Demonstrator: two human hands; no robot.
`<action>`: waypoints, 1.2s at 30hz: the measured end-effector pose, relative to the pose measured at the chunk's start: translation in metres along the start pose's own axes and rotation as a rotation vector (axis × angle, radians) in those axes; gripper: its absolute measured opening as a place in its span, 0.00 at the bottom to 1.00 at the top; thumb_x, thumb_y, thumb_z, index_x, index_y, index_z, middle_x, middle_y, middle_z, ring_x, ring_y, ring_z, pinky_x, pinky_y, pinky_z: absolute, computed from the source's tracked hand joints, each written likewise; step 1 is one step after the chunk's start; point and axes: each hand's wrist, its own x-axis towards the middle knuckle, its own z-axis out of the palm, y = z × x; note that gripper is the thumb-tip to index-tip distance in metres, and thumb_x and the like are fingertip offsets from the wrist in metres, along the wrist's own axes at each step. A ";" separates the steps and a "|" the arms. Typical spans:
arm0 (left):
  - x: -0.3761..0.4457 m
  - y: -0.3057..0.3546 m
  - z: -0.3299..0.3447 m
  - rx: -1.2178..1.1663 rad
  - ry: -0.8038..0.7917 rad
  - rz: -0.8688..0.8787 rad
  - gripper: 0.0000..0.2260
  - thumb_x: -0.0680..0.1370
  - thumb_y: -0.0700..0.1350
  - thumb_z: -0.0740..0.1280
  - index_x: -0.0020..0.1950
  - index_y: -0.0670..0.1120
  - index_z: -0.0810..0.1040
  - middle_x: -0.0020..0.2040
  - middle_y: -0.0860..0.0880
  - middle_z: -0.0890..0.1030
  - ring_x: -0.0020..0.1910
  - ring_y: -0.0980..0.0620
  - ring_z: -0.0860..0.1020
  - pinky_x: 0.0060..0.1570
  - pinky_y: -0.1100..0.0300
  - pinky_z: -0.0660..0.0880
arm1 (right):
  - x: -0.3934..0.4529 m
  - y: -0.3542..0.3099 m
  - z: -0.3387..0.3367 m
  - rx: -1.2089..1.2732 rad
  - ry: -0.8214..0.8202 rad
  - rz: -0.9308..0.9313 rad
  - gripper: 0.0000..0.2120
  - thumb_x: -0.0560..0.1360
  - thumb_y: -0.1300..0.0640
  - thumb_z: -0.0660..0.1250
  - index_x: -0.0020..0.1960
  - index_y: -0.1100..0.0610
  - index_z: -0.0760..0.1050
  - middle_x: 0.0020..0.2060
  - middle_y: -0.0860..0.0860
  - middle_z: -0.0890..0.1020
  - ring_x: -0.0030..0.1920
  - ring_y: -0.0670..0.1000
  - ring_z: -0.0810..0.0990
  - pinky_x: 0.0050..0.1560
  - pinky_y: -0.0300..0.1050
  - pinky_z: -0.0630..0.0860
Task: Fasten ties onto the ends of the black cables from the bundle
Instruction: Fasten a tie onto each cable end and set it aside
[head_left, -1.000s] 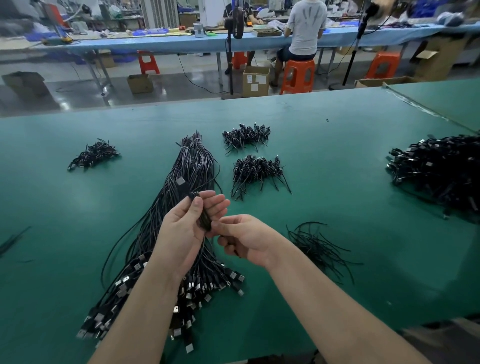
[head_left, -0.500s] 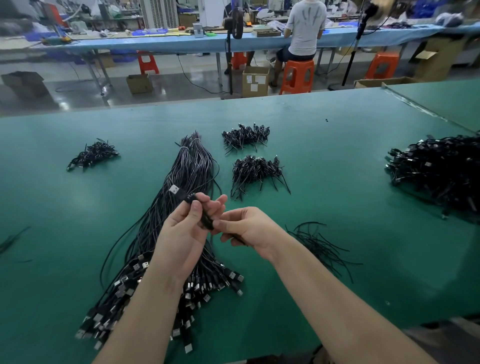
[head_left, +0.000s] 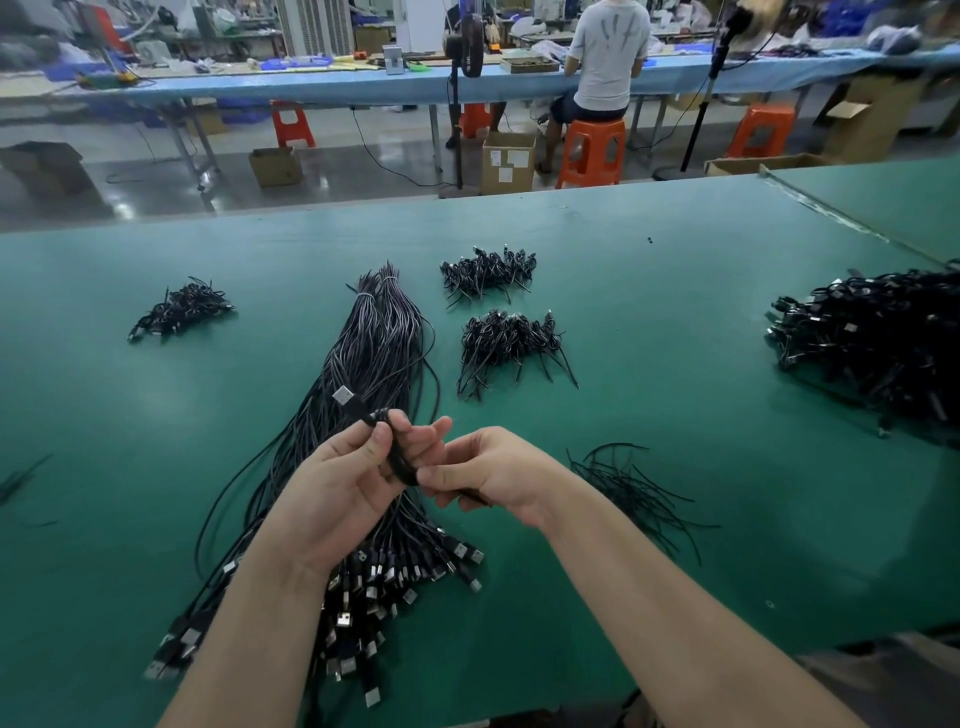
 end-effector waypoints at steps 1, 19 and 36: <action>0.000 0.000 -0.001 0.009 -0.001 -0.008 0.13 0.82 0.39 0.59 0.50 0.41 0.83 0.53 0.36 0.84 0.66 0.36 0.77 0.58 0.50 0.79 | 0.001 0.001 -0.001 -0.001 -0.004 0.001 0.04 0.71 0.55 0.78 0.44 0.53 0.85 0.39 0.50 0.86 0.37 0.44 0.82 0.36 0.37 0.73; 0.008 -0.019 0.003 0.371 0.232 0.071 0.10 0.76 0.47 0.66 0.42 0.48 0.87 0.53 0.46 0.86 0.43 0.60 0.80 0.48 0.65 0.77 | 0.003 0.010 -0.016 0.002 -0.111 0.123 0.04 0.80 0.56 0.70 0.47 0.56 0.77 0.38 0.47 0.82 0.34 0.44 0.78 0.31 0.35 0.70; 0.025 -0.044 0.011 0.398 0.473 -0.049 0.10 0.82 0.42 0.66 0.46 0.43 0.86 0.44 0.47 0.86 0.52 0.50 0.81 0.65 0.51 0.74 | 0.007 0.017 0.023 -0.814 0.164 -0.037 0.17 0.86 0.47 0.51 0.59 0.59 0.69 0.48 0.57 0.79 0.47 0.59 0.78 0.47 0.54 0.76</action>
